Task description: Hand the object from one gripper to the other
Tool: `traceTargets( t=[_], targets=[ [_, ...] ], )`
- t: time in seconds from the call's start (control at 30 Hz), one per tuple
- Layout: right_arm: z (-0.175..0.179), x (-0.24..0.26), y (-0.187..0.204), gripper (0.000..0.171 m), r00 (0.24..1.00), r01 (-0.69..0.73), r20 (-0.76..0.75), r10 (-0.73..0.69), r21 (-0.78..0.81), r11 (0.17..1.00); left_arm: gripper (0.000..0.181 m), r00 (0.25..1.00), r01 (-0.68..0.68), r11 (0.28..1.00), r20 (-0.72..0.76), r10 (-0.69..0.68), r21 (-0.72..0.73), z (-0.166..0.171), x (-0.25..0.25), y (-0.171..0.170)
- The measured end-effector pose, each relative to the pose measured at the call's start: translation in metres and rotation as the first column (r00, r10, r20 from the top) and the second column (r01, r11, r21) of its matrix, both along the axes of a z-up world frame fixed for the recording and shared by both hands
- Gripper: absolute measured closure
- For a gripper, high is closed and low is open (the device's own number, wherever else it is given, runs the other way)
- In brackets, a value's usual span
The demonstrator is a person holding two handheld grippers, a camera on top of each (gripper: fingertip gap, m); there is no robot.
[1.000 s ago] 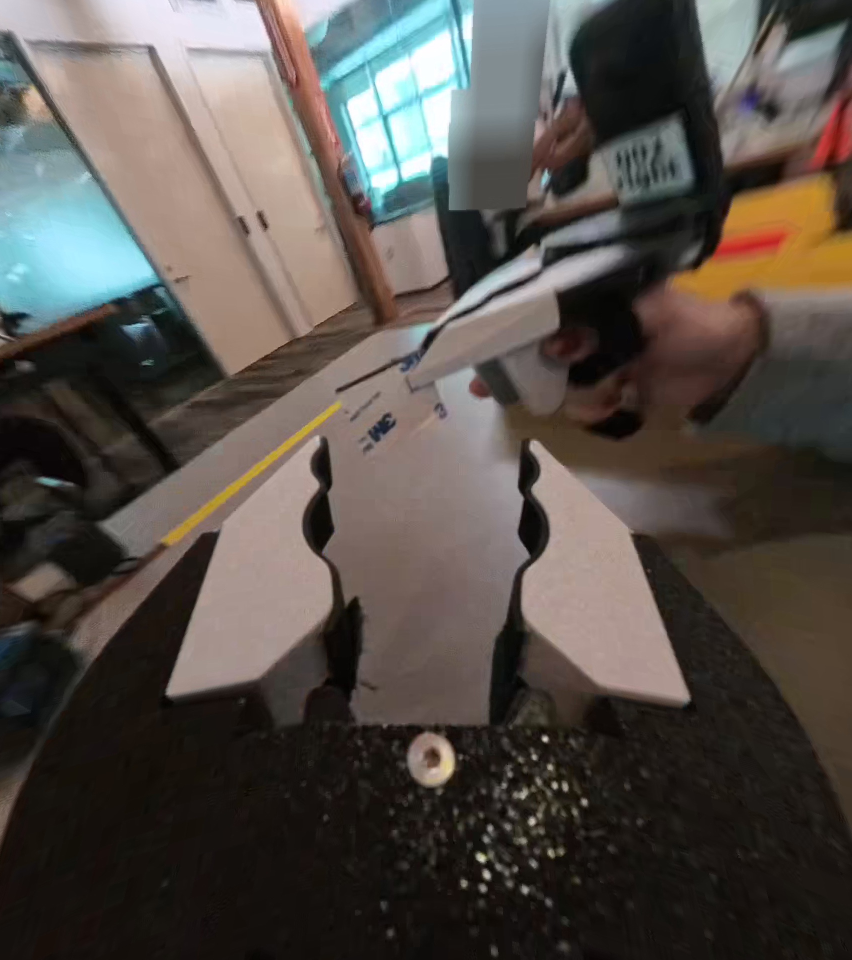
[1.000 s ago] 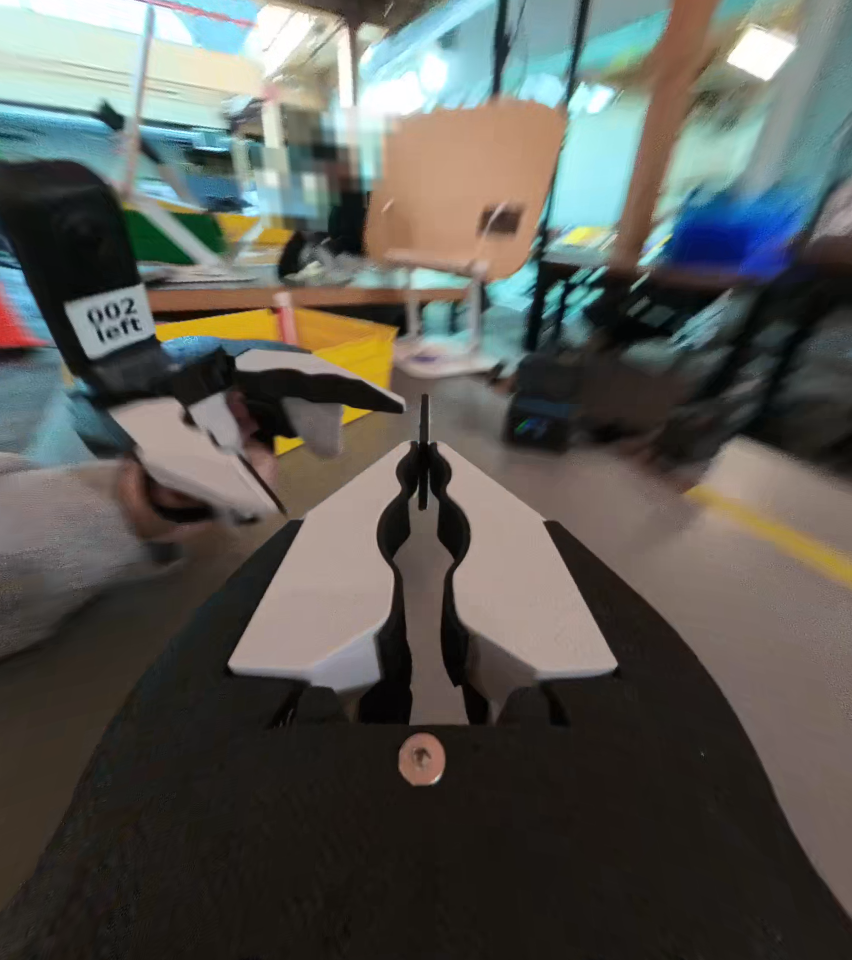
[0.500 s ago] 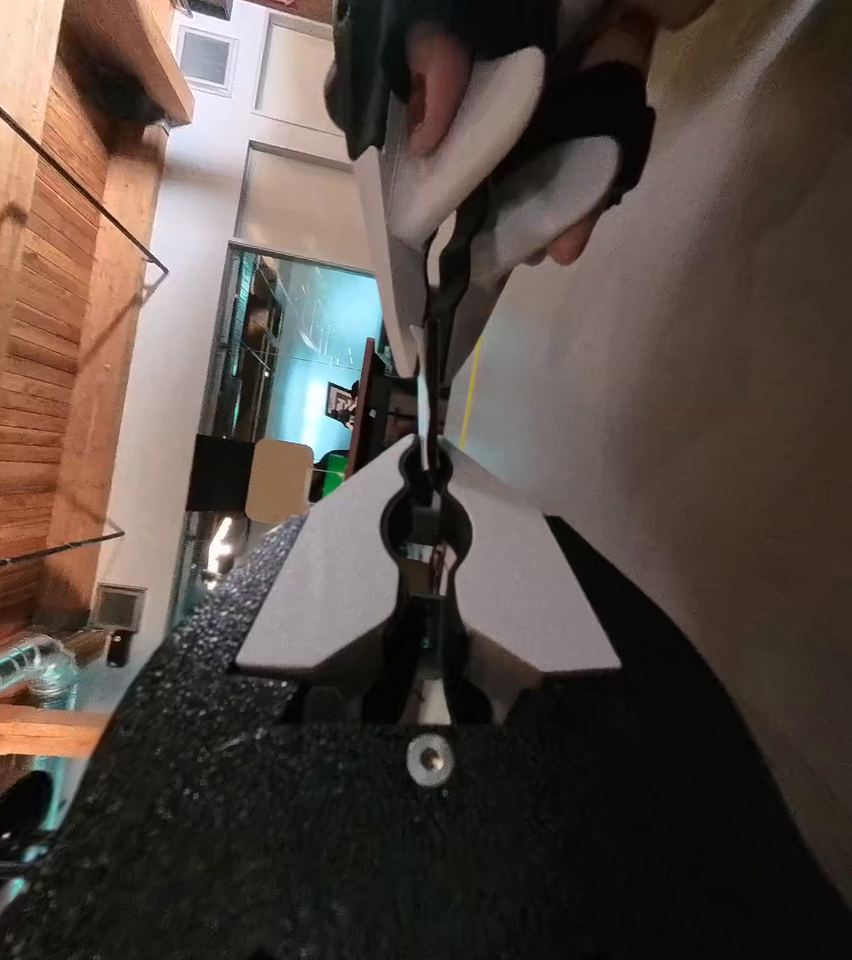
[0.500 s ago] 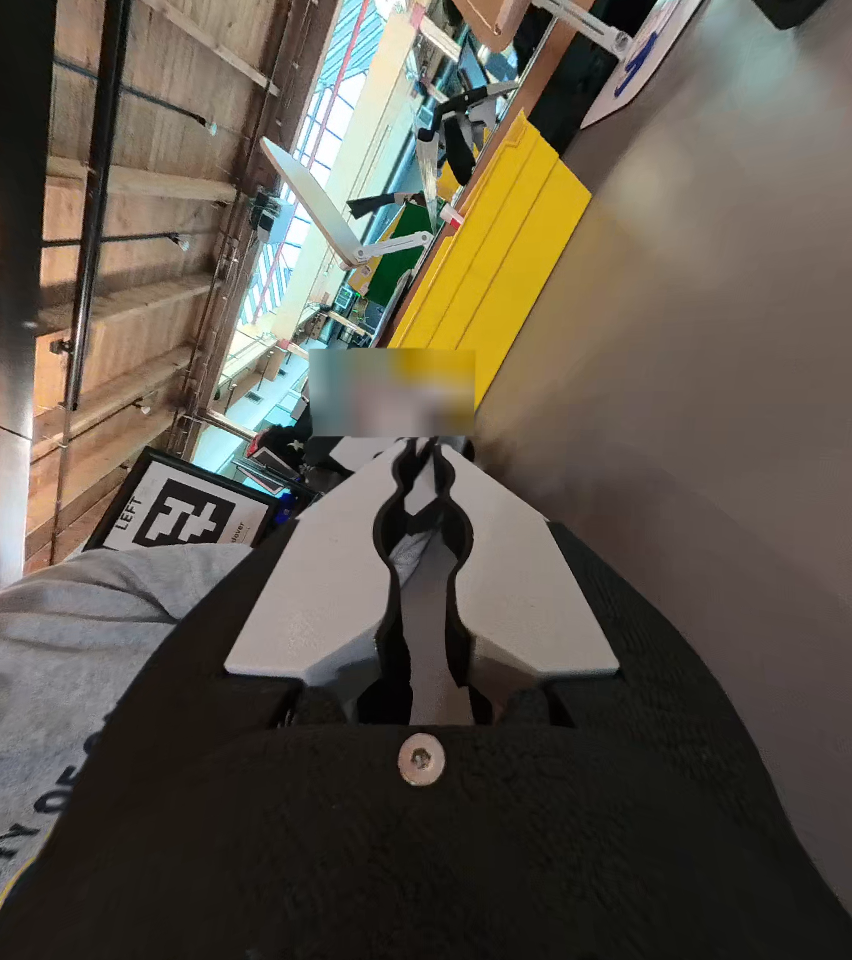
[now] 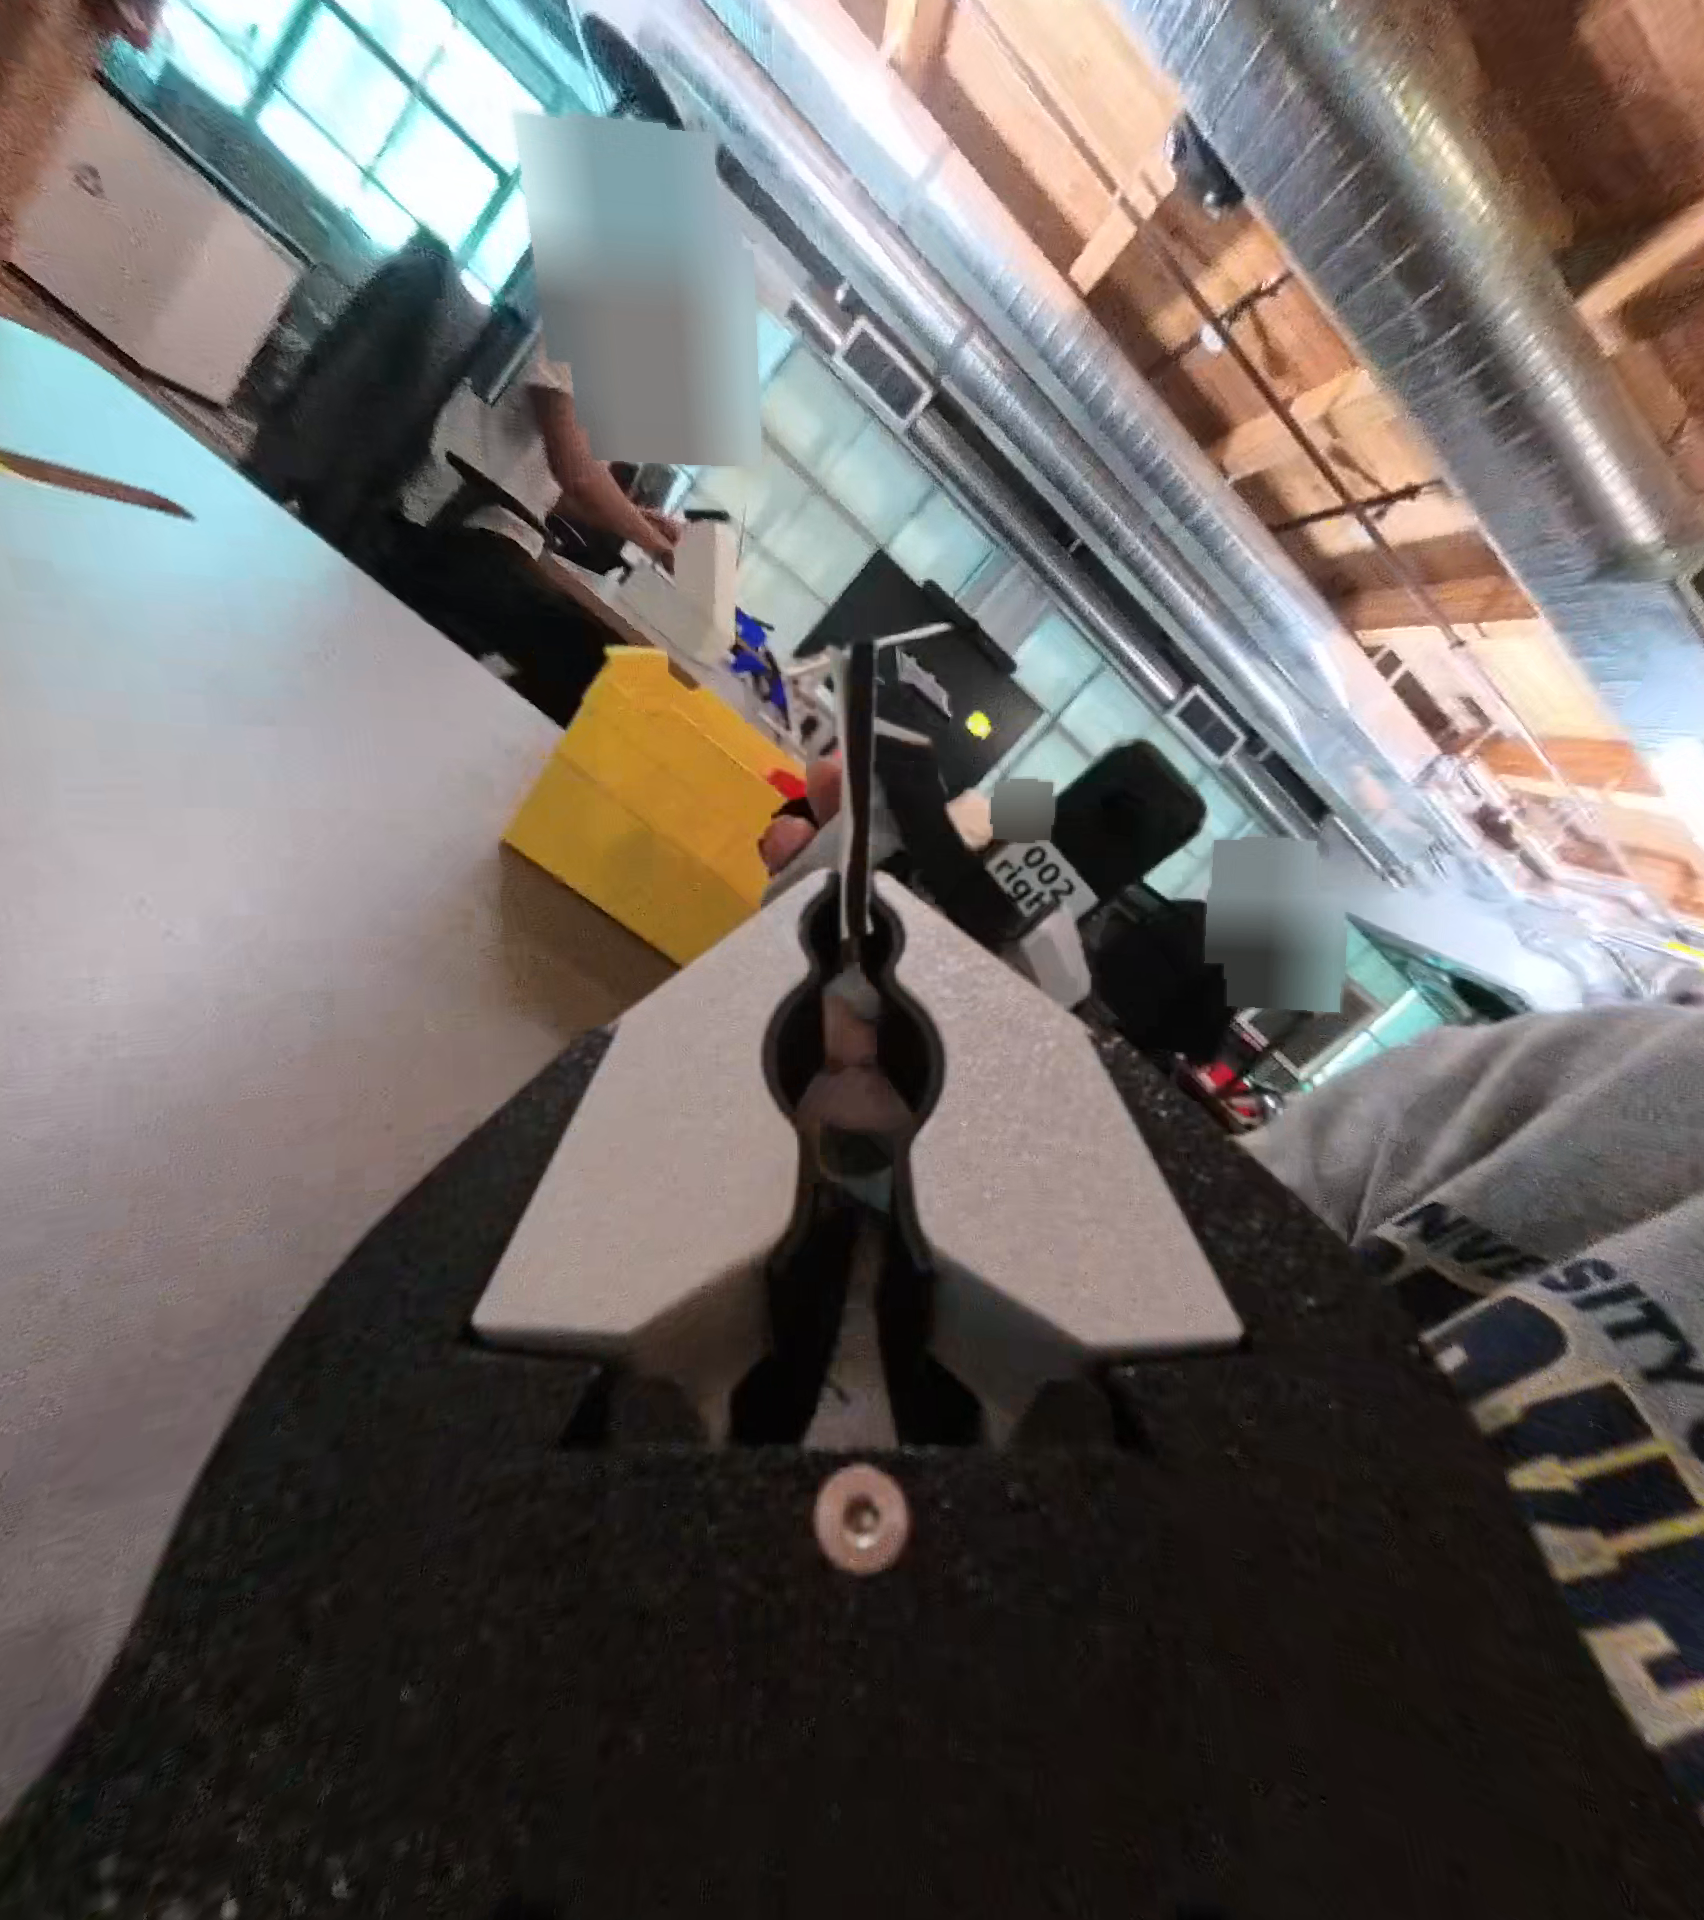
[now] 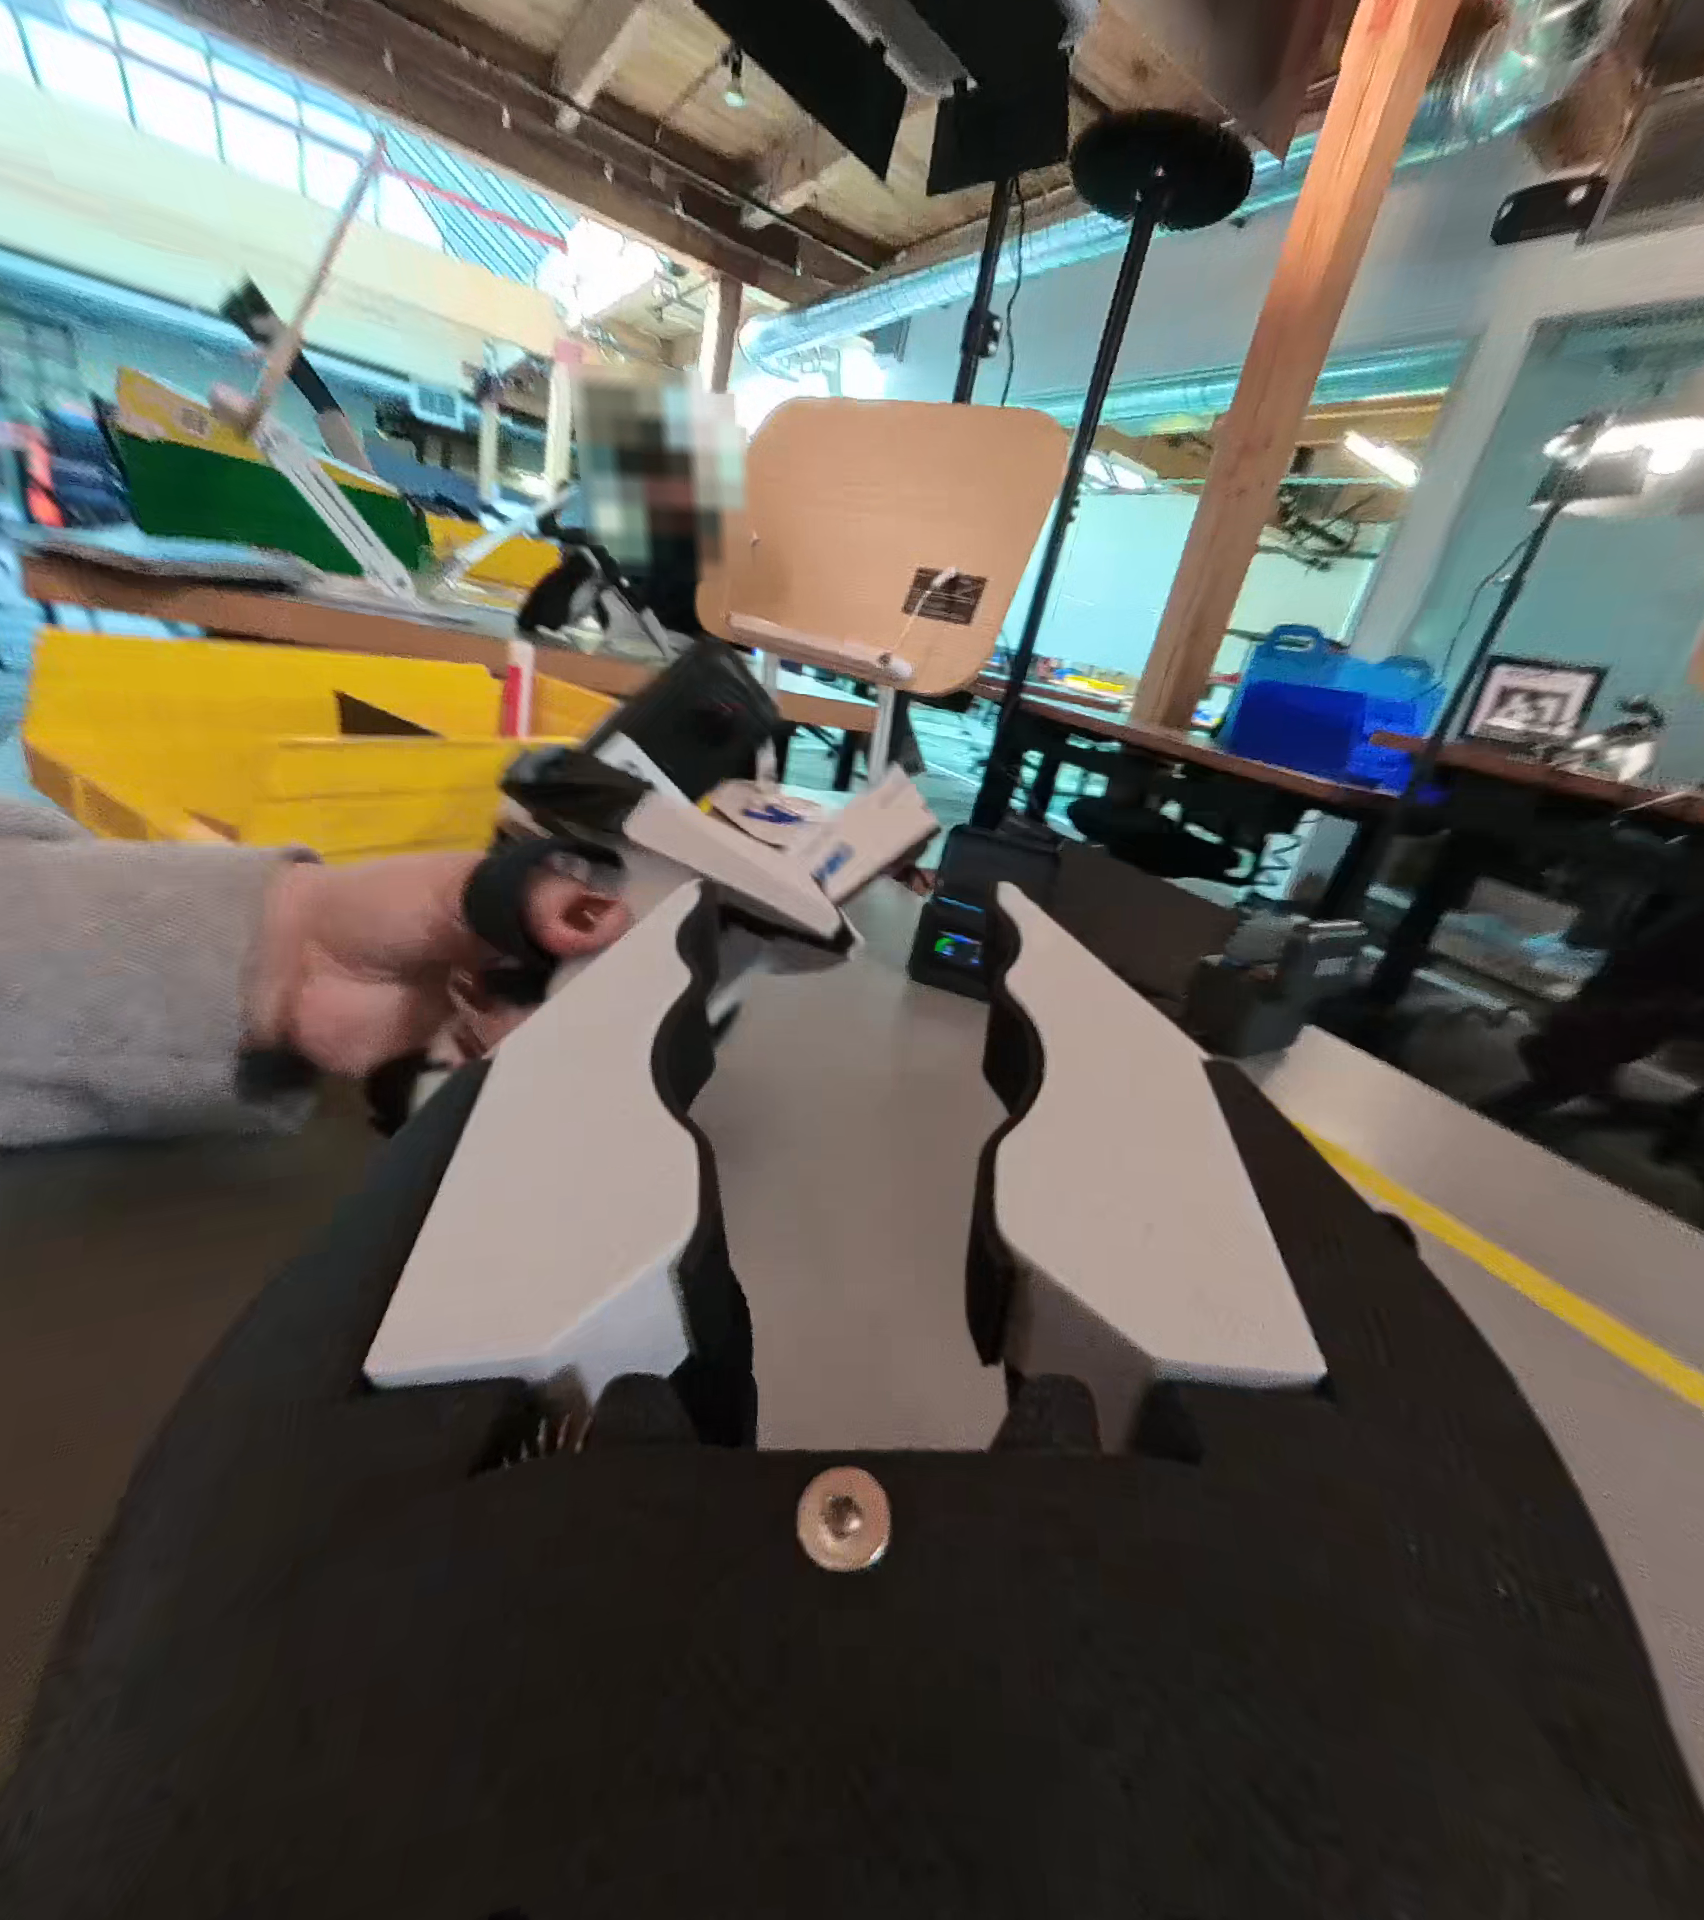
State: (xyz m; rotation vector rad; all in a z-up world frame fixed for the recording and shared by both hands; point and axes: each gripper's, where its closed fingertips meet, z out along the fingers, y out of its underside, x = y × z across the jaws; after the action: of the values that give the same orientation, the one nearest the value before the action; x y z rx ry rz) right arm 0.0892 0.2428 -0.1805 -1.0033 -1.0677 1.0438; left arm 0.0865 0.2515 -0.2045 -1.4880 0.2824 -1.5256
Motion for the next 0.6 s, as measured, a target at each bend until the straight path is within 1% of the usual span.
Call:
traceTargets(
  t=[0.03,0.07,0.1,0.13,0.17,0.2,0.3,0.37,0.4,0.43,0.47,0.5,0.53,0.57,0.6],
  targets=[
    [-0.001,-0.002,0.000,0.124,0.999,-0.041,-0.010,0.041,-0.090,0.995,0.181,0.999,0.035,0.999,-0.023,-0.035,0.004,-0.006,0.001,0.000],
    [-0.003,-0.003,-0.001,0.126,0.994,-0.105,-0.022,0.103,-0.211,0.972,0.181,0.998,0.063,0.997,-0.035,-0.061,0.047,-0.008,0.002,-0.004],
    [-0.005,-0.005,0.001,0.127,0.987,-0.162,-0.039,0.158,-0.337,0.928,0.181,0.996,0.084,0.991,-0.044,-0.080,0.099,-0.007,0.004,-0.010],
    [-0.009,-0.005,0.004,0.127,0.980,-0.196,-0.049,0.195,-0.439,0.877,0.180,0.994,0.099,0.988,-0.065,-0.091,0.122,-0.009,0.006,-0.014],
    [-0.014,-0.006,0.005,0.127,0.972,-0.222,-0.050,0.229,-0.505,0.834,0.181,0.989,0.108,0.986,-0.110,-0.094,0.127,-0.013,0.009,-0.017],
    [-0.017,-0.006,0.005,0.127,0.966,-0.243,-0.059,0.253,-0.549,0.800,0.181,0.984,0.115,0.983,-0.154,-0.093,0.141,-0.018,0.012,-0.020],
    [-0.020,-0.008,-0.006,0.142,0.931,-0.335,-0.099,0.351,-0.614,0.715,0.181,0.969,0.134,0.978,-0.228,-0.095,0.163,-0.024,0.021,-0.025],
    [-0.025,-0.012,-0.014,0.156,0.918,-0.344,-0.067,0.390,-0.623,0.703,0.181,0.963,0.138,0.978,-0.252,-0.095,0.159,-0.027,0.025,-0.026],
    [-0.029,-0.013,-0.014,0.169,0.925,-0.319,-0.035,0.377,-0.612,0.724,0.180,0.964,0.122,0.983,-0.253,-0.085,0.135,-0.029,0.024,-0.025],
    [-0.030,-0.014,-0.012,0.169,0.936,-0.289,-0.006,0.351,-0.580,0.762,0.179,0.968,0.105,0.989,-0.240,-0.077,0.105,-0.030,0.024,-0.023],
    [-0.031,-0.013,-0.011,0.170,0.946,-0.260,0.027,0.323,-0.529,0.808,0.172,0.972,0.106,0.992,-0.215,-0.089,0.070,-0.029,0.023,-0.022],
    [-0.031,-0.012,-0.009,0.170,0.958,-0.222,0.066,0.280,-0.451,0.864,0.152,0.980,0.092,0.995,-0.179,-0.083,0.041,-0.027,0.019,-0.020],
    [-0.030,-0.010,-0.007,0.169,0.971,-0.171,0.102,0.216,-0.335,0.927,0.150,0.987,0.087,0.995,-0.142,-0.078,0.054,-0.022,0.013,-0.021],
    [-0.029,-0.008,-0.006,0.169,0.981,-0.114,0.134,0.140,-0.183,0.977,0.152,0.993,0.066,0.994,-0.108,-0.057,0.089,-0.017,0.005,-0.021],
    [-0.029,-0.007,-0.006,0.169,0.986,-0.047,0.161,0.047,0.000,0.999,0.153,0.998,0.045,0.995,-0.054,-0.040,0.094,-0.011,-0.003,-0.020]
  ],
)
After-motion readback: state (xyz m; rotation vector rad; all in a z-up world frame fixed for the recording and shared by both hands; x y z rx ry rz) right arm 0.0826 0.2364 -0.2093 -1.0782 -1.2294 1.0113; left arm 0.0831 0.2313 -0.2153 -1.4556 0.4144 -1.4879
